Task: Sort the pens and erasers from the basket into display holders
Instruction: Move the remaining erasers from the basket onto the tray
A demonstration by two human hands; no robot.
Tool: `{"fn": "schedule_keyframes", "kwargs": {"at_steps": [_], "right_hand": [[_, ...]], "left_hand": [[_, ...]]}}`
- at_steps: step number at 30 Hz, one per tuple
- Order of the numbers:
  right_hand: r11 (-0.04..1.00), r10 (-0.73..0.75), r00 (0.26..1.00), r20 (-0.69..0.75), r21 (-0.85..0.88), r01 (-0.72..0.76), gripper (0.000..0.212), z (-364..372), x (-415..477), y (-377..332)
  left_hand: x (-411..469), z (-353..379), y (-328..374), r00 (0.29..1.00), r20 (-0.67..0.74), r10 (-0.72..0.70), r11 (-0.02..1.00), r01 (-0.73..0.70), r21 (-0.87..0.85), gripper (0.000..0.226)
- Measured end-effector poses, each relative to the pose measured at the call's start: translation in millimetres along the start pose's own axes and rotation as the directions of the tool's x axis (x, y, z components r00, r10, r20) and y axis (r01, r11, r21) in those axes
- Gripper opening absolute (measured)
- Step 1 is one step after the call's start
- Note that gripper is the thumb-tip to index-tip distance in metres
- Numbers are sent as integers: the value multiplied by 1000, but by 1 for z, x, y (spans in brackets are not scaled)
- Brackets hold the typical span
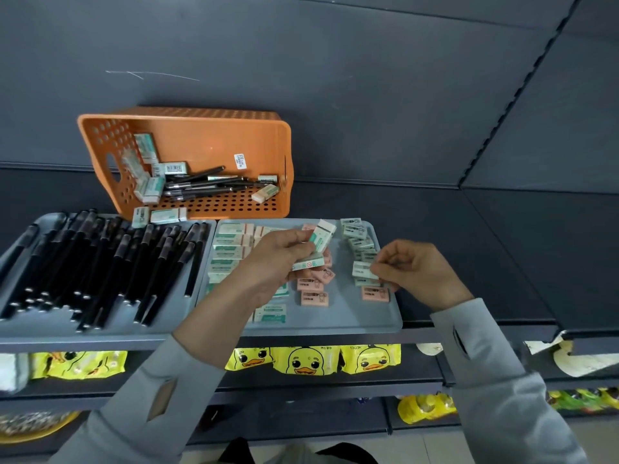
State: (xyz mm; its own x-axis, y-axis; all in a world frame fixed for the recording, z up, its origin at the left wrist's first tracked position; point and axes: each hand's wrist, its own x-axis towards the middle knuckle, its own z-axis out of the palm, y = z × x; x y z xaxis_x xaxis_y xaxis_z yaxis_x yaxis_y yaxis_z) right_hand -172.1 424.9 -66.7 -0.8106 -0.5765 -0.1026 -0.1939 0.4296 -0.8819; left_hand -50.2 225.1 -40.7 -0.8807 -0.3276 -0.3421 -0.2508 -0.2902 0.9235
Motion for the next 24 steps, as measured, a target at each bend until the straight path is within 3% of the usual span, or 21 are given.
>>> {"fn": "schedule_keyframes", "kwargs": {"at_steps": [3,5,7,10,12,15,17,20,22,24], "right_hand": [[957,-16,997,-81,-289,-8,12,5,-2,5],[921,-88,983,-163,-389,18,12,8,-2,0],[961,-133,968,-213,-268,73,7,16,0,-14],[987,-128,989,-80,84,135,10,36,8,-41],[975,-166,984,-58,138,173,9,49,13,-52],[943,-138,979,-147,283,176,6,56,20,-63],[930,-127,985,-117,332,159,12,56,21,-68],[951,-208,977,-54,221,214,25,66,19,-71],[957,-279,960,-41,70,281,32,80,18,-74],[924,-358,934,-7,-142,354,32,95,18,-76]], "left_hand": [[0,0,-1,1000,6,3,1000,-3,2,15],[1,-1,-2,1000,9,21,999,-22,44,15],[1,-1,-1,999,21,39,994,-41,105,19],[0,-2,0,995,73,64,974,-78,211,17],[-2,-9,2,994,71,88,958,-104,266,16],[-4,-37,13,994,-53,90,984,-81,158,25],[-9,-64,20,986,-137,99,995,-97,24,26],[-21,-101,19,975,-159,157,986,-146,83,26],[-29,-116,12,970,-154,189,965,-155,214,29],[-35,-123,4,971,-156,180,963,-141,231,34]]}}
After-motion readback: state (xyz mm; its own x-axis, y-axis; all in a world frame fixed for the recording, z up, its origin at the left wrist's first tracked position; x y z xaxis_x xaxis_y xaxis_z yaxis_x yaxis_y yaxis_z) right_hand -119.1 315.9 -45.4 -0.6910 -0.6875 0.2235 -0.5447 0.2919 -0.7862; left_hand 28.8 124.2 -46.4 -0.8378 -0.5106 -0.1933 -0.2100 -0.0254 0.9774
